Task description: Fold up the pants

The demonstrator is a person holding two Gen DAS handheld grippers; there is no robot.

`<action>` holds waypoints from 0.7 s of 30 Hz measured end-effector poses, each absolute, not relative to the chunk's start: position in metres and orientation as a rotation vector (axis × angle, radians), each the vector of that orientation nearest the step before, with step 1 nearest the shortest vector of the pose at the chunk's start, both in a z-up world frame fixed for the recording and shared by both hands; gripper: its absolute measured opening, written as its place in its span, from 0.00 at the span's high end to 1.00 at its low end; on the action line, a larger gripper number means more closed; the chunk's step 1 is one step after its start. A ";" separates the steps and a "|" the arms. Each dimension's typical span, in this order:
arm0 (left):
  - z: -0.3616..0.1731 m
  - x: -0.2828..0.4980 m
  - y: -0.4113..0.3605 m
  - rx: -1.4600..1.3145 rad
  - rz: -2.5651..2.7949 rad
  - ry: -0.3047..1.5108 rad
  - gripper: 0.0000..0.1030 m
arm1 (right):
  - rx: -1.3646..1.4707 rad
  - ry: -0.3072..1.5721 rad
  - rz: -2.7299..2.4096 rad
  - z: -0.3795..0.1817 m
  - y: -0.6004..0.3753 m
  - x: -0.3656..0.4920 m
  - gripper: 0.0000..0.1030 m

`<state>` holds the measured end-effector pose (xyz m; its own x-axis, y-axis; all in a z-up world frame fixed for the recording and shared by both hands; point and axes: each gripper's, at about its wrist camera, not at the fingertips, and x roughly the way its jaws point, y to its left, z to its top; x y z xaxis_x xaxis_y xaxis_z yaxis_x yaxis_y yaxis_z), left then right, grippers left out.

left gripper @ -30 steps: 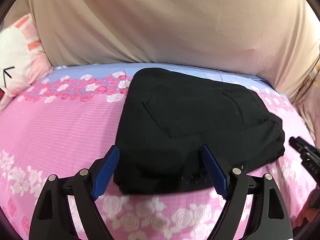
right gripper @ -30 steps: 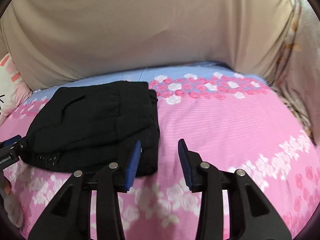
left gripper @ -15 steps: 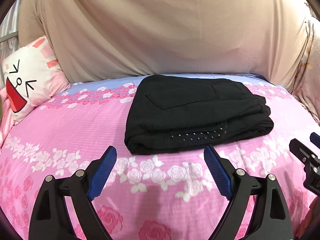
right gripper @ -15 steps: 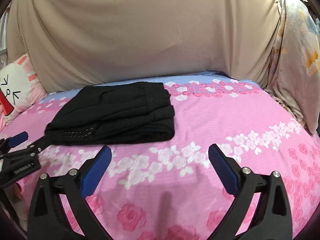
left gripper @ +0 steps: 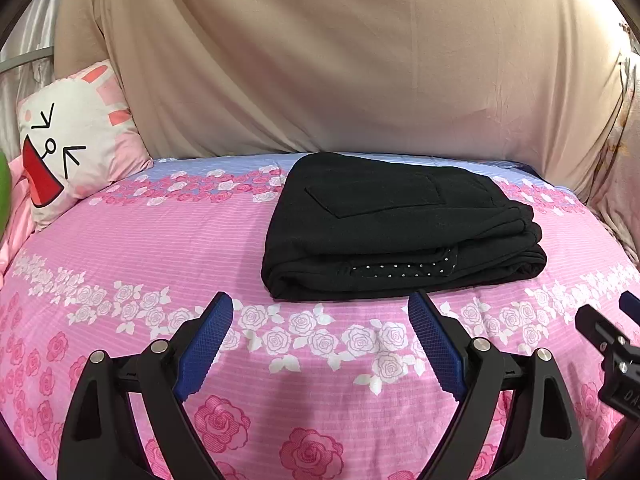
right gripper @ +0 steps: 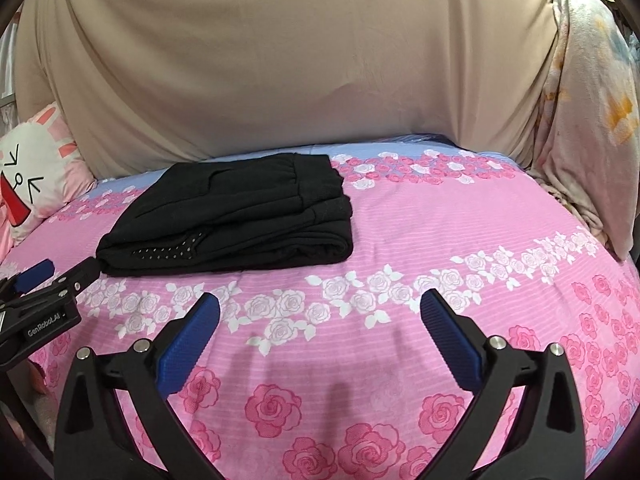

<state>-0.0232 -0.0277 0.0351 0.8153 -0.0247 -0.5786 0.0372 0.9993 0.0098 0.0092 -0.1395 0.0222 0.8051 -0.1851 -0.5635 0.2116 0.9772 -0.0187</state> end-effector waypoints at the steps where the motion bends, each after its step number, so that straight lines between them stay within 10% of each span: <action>1: 0.035 -0.023 -0.028 0.022 -0.033 0.616 0.16 | 0.036 0.605 -0.223 0.022 -0.137 0.010 0.05; 21: 0.034 -0.021 -0.030 0.036 -0.027 0.623 0.16 | 0.012 0.633 -0.224 0.018 -0.133 0.015 0.05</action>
<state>-0.0212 -0.0303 0.0339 0.8119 -0.0144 -0.5836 0.0363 0.9990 0.0258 0.0151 -0.1332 0.0177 0.7827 -0.2040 -0.5880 0.2113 0.9757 -0.0573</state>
